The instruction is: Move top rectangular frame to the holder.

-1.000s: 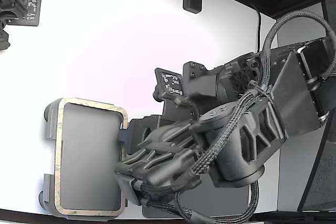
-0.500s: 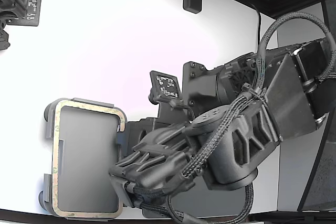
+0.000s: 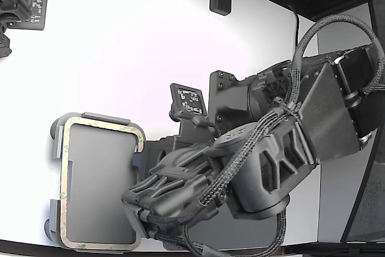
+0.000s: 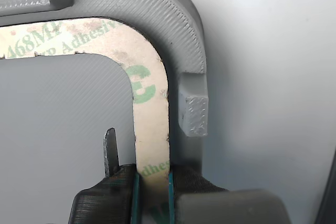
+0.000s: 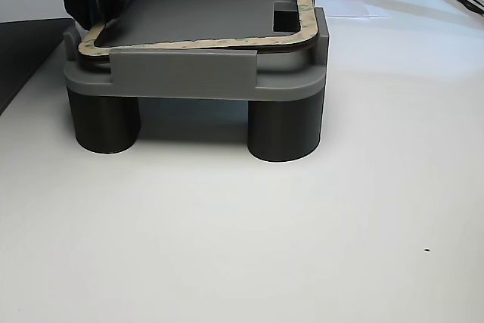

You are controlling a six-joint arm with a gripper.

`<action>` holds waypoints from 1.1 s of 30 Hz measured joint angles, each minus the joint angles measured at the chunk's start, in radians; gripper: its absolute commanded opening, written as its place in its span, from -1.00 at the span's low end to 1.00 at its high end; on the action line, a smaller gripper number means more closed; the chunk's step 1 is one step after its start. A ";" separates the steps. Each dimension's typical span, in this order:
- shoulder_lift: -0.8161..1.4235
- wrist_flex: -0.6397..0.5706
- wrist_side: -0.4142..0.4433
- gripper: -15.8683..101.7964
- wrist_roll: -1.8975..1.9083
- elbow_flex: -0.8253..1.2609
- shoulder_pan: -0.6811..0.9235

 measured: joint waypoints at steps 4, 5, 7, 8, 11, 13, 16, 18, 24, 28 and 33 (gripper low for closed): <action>0.000 0.000 0.003 -0.92 0.003 0.008 0.000; 0.000 0.000 0.003 -0.92 0.003 0.009 0.000; 0.000 0.000 0.002 -0.92 0.006 0.009 0.000; 0.000 -0.002 0.000 -0.92 0.008 0.009 0.000; 0.000 -0.002 -0.003 -0.91 0.009 0.009 0.000; 0.000 -0.002 -0.005 -0.67 0.009 0.009 0.000; 0.000 -0.003 -0.002 0.93 0.005 0.009 0.000; 0.000 -0.003 0.000 0.94 0.000 0.009 0.000; 0.000 -0.002 0.009 0.97 -0.012 -0.005 0.003; 0.000 -0.002 0.021 0.97 -0.018 -0.012 0.005; 0.018 0.000 0.075 0.97 -0.092 -0.067 0.006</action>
